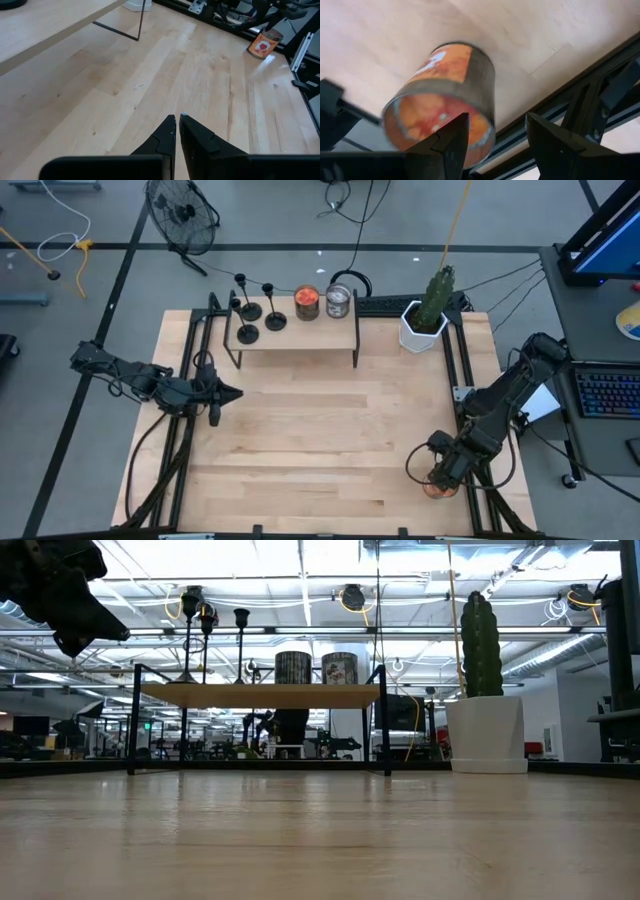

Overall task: Pick & Place candle stick holders
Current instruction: Put the orange scented candle on the shelf

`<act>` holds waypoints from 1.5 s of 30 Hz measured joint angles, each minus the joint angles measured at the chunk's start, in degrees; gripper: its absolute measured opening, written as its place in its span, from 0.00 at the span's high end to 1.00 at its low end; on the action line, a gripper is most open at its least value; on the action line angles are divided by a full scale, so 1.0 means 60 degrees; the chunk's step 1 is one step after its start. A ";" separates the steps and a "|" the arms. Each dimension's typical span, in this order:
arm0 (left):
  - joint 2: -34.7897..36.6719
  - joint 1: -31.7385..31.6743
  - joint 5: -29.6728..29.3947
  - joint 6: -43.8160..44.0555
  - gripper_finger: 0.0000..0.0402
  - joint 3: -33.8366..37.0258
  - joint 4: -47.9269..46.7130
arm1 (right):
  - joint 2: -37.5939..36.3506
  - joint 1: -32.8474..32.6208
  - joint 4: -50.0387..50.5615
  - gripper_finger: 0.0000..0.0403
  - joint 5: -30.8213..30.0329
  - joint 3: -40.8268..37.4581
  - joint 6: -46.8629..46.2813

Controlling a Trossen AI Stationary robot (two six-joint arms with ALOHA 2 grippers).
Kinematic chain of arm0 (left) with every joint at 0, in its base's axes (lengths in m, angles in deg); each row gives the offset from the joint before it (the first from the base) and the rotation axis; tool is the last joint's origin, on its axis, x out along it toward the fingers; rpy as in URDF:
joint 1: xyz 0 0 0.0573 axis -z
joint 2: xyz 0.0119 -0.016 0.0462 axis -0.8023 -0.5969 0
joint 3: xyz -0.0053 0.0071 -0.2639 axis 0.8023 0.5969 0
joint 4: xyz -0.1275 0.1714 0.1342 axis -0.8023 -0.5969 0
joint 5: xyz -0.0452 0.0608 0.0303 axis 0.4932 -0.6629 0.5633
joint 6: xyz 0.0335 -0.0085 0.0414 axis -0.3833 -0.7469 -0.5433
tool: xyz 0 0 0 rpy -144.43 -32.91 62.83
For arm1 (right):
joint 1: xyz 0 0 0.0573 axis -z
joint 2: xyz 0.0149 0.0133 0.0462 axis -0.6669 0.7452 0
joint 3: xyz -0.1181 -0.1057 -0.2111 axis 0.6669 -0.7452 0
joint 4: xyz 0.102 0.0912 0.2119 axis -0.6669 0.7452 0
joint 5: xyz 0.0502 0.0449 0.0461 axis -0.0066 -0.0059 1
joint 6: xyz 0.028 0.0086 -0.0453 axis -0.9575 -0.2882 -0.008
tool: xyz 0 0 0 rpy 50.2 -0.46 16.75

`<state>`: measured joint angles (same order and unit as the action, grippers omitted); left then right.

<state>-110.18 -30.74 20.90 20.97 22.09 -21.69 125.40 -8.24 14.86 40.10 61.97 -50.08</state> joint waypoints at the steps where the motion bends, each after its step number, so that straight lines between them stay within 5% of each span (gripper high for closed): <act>1: 0.0000 0.0000 0.0000 -0.0003 0.93 0.0000 0.0001 | 0.0000 0.0000 -0.0083 0.54 0.0003 -0.0107 -0.0042; 12: 0.0000 -0.0002 0.0004 -0.0004 0.93 -0.0004 0.0001 | -0.0026 0.0004 -0.1622 0.61 0.0051 -0.0875 -0.0234; 29: 0.0000 -0.0003 0.0004 -0.0009 0.93 -0.0004 -0.0006 | -0.0063 0.0004 -0.1657 0.98 0.0088 -0.0890 -0.0497; 45: 0.0000 0.0000 0.0004 0.0007 0.93 -0.0004 0.0004 | -0.0412 0.0564 -0.1658 1.00 -0.0397 -0.0343 -0.0442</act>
<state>-110.18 -30.74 20.92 21.01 22.07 -21.67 122.93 -4.85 4.91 37.72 59.91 -52.73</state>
